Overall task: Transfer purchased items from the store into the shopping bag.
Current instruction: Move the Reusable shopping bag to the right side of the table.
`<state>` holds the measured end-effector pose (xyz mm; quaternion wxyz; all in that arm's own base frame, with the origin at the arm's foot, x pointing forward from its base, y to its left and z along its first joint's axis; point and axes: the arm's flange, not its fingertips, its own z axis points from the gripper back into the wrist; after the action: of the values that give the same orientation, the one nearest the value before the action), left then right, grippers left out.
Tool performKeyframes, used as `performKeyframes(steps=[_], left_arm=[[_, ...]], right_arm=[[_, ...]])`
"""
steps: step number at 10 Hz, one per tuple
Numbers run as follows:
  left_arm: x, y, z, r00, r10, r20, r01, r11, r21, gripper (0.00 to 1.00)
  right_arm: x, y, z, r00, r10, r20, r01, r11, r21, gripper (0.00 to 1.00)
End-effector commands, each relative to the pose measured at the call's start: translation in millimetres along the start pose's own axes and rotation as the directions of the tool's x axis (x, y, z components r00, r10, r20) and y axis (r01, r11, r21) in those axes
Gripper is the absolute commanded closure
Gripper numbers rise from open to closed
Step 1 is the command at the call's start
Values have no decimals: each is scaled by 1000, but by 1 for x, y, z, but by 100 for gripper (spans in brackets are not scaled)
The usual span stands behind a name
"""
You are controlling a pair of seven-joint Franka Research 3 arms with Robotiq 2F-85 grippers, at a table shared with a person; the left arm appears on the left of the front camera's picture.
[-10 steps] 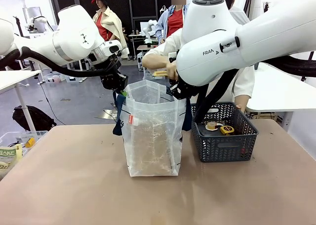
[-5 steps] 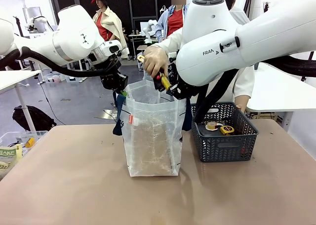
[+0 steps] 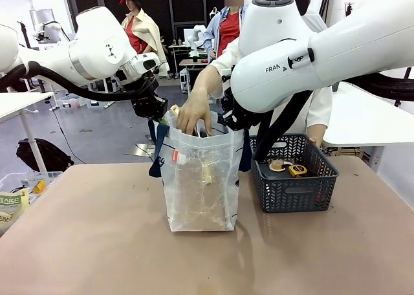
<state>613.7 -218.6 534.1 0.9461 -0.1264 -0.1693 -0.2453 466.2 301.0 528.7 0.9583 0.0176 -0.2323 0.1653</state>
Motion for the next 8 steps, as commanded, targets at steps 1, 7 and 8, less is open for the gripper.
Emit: performKeyframes(steps=[1, 7, 8], left_arm=[[0, 3, 1, 1000, 7, 5, -7, 1000, 0, 100], [0, 3, 1, 1000, 7, 5, -7, 1000, 0, 100], [0, 3, 1, 1000, 7, 5, -7, 1000, 0, 100]], right_arm=[[-2, -2, 1, 1000, -6, -2, 6, 1000, 15, 100], [-2, -2, 1, 1000, -6, -2, 6, 1000, 15, 100], [-2, -2, 1, 1000, -6, -2, 6, 1000, 15, 100]])
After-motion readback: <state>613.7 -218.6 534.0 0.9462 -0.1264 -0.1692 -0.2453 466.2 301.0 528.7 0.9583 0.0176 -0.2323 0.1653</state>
